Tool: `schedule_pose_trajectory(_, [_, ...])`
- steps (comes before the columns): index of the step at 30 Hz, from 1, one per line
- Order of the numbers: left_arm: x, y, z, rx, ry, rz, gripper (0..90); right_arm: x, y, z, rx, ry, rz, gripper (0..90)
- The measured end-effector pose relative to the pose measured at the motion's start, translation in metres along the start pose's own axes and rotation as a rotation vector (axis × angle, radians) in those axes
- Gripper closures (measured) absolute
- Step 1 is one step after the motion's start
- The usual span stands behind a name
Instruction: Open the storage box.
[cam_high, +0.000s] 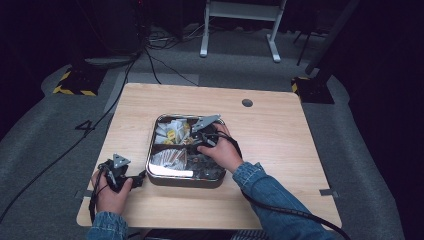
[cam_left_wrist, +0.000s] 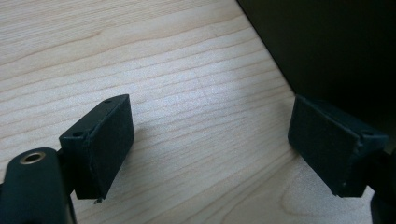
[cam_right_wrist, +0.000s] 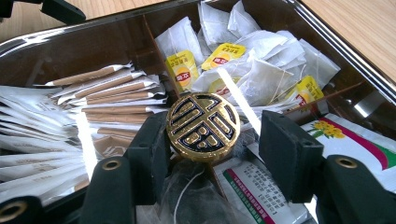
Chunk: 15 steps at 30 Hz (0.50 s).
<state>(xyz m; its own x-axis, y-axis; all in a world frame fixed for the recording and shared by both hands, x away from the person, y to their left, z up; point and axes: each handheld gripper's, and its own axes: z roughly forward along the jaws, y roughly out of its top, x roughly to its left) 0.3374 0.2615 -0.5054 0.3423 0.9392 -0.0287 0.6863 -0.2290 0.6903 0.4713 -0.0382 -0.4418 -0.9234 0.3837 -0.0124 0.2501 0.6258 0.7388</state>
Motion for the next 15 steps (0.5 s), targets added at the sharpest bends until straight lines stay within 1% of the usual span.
schedule_pose_trajectory(1, [0.0,0.0,0.0,0.0,0.0,0.0,15.0,-0.0004,0.0,0.0001,0.0,0.002,0.004,44.3])
schedule_pose_trajectory(4, [-0.0001,-0.0001,0.0003,-0.004,0.001,-0.001,15.0,-0.0007,0.0003,0.0004,0.0,0.006,-0.005,45.1])
schedule_pose_trajectory(6, [0.0001,0.0001,-0.0001,0.003,-0.002,0.0,15.0,0.0001,0.0005,0.0006,-0.001,0.01,-0.005,47.6])
schedule_pose_trajectory(7, [-0.0003,0.0003,0.0003,0.0,-0.001,-0.002,15.0,0.0001,0.0005,0.0005,-0.001,0.016,-0.01,49.4])
schedule_pose_trajectory(8, [-0.0002,0.0005,0.0005,0.0,0.0,0.0,15.0,0.0003,0.0005,0.0005,-0.004,0.026,-0.019,53.5])
schedule_pose_trajectory(10, [-0.0005,0.0008,0.0008,0.001,0.0,0.001,15.0,0.0015,0.0005,0.0003,-0.006,0.037,-0.025,57.1])
schedule_pose_trajectory(15, [-0.0009,0.0012,0.0011,0.001,-0.001,0.002,15.0,0.002,0.0001,0.0,-0.007,0.036,-0.027,58.2])
